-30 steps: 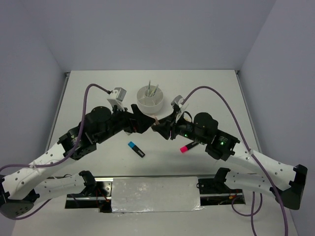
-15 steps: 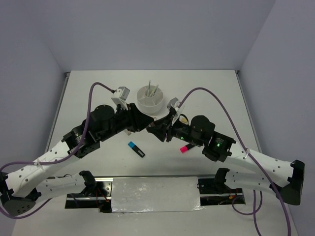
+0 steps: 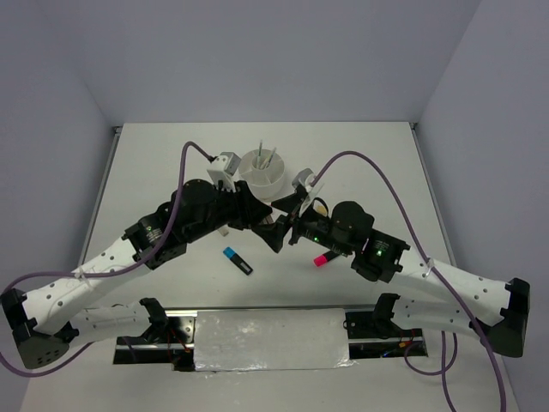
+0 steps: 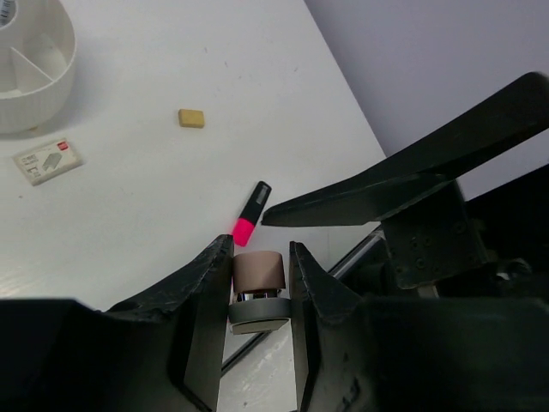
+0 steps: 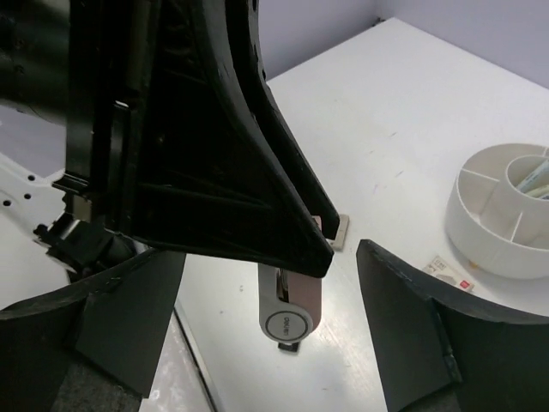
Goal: Sort the stationery into containers
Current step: Place the stationery in the storage box.
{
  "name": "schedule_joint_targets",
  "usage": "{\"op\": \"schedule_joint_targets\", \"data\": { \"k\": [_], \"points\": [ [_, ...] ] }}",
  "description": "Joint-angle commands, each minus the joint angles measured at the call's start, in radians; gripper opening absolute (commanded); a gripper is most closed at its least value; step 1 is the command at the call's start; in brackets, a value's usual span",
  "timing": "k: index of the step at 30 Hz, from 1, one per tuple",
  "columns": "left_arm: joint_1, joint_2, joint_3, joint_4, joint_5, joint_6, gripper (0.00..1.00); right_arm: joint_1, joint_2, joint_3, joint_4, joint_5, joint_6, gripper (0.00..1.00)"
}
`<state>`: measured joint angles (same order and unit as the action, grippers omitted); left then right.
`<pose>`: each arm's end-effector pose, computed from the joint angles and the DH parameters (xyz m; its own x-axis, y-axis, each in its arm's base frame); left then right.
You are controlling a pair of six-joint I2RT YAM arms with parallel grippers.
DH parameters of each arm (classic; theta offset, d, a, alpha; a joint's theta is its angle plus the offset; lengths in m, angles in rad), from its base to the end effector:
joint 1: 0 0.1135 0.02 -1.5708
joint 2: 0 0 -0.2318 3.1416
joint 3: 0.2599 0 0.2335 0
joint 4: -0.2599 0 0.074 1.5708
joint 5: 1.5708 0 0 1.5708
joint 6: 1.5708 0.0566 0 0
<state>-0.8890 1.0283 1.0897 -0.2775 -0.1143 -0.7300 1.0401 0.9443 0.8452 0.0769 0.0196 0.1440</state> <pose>0.1620 -0.1893 0.3578 -0.5683 -0.3511 -0.7442 0.4324 0.6420 -0.6331 0.1250 0.2109 0.3358 -0.1334 0.0561 -0.9895 -0.8419 0.5203 0.1430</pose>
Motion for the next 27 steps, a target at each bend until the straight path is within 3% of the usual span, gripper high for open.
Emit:
{"op": "schedule_joint_targets", "data": {
  "k": [1,16,20,22,23,27],
  "points": [
    [-0.004,-0.004,0.053,0.034,-0.045,0.062,0.0,0.002,-0.025,0.005,0.041,0.046,0.005,0.89],
    [0.064,0.065,0.156,-0.088,-0.378,0.047,0.0,-0.113,-0.217,-0.093,-0.097,0.288,0.115,0.91],
    [0.203,0.113,0.159,0.047,-0.277,0.216,0.0,-0.126,-0.286,-0.115,-0.129,0.231,0.094,0.91],
    [0.263,0.108,0.096,0.201,-0.08,0.379,0.0,-0.127,-0.326,-0.132,-0.14,0.194,0.083,0.91],
    [0.315,0.101,0.016,0.379,-0.032,0.409,0.0,-0.126,-0.338,-0.138,-0.143,0.188,0.082,0.91],
    [0.459,0.197,-0.002,0.549,0.08,0.478,0.0,-0.127,-0.38,-0.158,-0.173,0.174,0.094,0.91]
  ]
}}
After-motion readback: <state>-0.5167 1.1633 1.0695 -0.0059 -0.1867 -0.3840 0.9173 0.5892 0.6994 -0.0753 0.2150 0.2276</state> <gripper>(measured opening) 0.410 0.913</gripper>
